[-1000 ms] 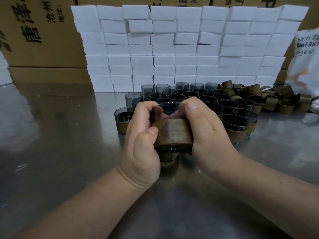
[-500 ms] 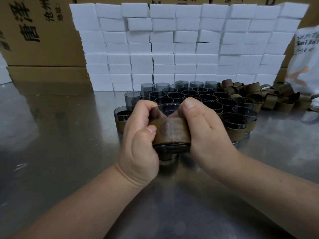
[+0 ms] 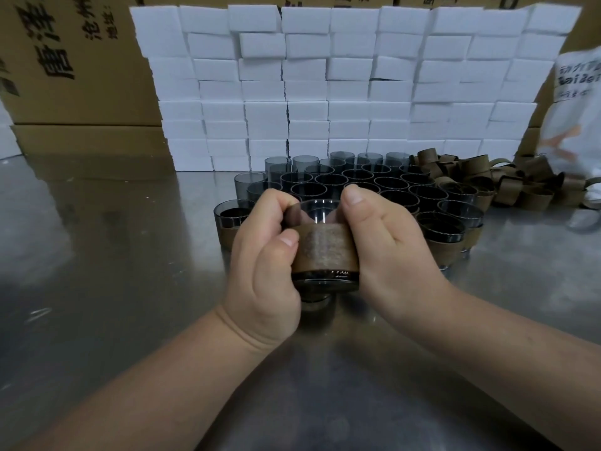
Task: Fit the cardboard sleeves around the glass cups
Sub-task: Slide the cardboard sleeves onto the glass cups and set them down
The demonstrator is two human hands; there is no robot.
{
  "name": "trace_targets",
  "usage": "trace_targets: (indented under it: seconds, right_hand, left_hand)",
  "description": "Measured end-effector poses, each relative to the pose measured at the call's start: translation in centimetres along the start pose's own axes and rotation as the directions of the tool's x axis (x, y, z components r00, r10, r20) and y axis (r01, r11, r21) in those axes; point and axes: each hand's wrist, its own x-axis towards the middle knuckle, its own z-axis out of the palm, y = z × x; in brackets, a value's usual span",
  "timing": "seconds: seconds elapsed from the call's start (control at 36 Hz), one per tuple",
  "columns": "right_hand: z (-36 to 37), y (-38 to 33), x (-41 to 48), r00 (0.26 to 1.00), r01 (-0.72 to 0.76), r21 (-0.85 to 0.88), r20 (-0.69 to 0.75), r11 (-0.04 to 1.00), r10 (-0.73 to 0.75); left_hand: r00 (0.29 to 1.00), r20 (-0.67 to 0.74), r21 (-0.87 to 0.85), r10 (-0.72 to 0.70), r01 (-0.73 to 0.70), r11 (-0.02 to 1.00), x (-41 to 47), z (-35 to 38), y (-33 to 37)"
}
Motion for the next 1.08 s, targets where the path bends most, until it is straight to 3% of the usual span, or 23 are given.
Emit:
trace_targets:
  seconds: [0.19, 0.42, 0.53, 0.78, 1.08]
  right_hand:
    - [0.0, 0.1, 0.1, 1.000, -0.024, 0.027, 0.014, 0.999, 0.023]
    - [-1.1, -1.0, 1.5, 0.998, -0.061, 0.246, 0.031, 0.967, 0.055]
    - [-0.4, -1.1, 0.9, 0.996, -0.066, 0.168, 0.062, 0.984, 0.056]
    - [-0.3, -0.8, 0.5, 0.990, -0.136, 0.175, 0.057, 0.975, 0.128]
    - [-0.4, -1.1, 0.1, 0.987, -0.127, 0.151, 0.121, 0.980, 0.109]
  left_hand:
    - [0.999, 0.015, 0.101, 0.049, -0.050, 0.994, 0.0, 0.1, 0.2]
    - [0.998, -0.061, 0.219, 0.009, 0.004, 0.976, 0.0, 0.3, 0.1]
    - [0.998, -0.028, 0.295, 0.057, -0.046, 0.954, -0.3, 0.6, 0.4]
    - [0.999, -0.039, 0.191, -0.035, 0.042, 0.981, -0.6, 1.0, 0.7]
    - [1.000, 0.004, 0.068, -0.002, 0.002, 0.998, -0.6, 1.2, 0.9]
